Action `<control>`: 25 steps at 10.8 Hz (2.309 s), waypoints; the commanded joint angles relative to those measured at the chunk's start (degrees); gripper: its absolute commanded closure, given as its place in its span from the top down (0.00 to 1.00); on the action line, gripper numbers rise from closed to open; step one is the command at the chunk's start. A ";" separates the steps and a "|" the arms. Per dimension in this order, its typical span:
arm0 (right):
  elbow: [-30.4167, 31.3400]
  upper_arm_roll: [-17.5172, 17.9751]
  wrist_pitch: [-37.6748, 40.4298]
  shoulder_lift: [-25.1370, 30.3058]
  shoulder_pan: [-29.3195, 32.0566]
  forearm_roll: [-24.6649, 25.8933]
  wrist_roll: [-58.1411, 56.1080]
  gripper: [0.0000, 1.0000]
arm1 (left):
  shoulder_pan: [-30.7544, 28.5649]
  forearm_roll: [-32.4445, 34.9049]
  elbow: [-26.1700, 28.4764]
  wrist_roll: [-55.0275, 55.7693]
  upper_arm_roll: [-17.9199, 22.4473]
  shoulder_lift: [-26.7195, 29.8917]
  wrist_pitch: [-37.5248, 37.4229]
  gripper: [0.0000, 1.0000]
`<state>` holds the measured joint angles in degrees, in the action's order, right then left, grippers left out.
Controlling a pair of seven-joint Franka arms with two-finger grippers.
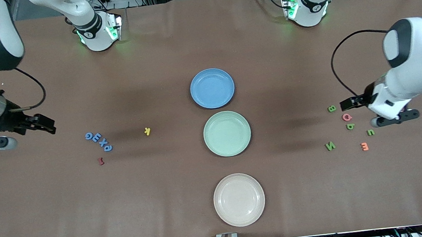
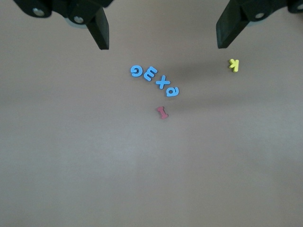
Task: Sort letters by color into matching plates
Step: 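Grasp the green B with the left gripper while the right gripper descends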
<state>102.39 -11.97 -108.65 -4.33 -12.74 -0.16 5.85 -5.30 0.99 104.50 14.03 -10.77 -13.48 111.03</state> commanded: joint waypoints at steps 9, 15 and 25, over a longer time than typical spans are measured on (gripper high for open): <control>21.01 -0.07 -20.46 -1.29 4.39 -0.45 8.86 1.00 | -2.24 6.22 22.13 9.79 -0.48 1.27 24.99 0.85; 20.84 -0.16 -21.25 -2.61 5.44 -8.28 47.10 0.94 | -4.28 6.13 24.96 8.83 -0.65 -0.75 31.00 0.82; 20.66 -0.34 -23.62 -4.10 6.85 -6.35 53.49 1.00 | -5.51 6.04 27.42 8.29 -0.74 -6.03 39.26 0.83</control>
<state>122.94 -12.69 -131.64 -7.33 -7.03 -7.75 60.30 -9.91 6.40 130.36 22.69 -10.91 -19.22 147.71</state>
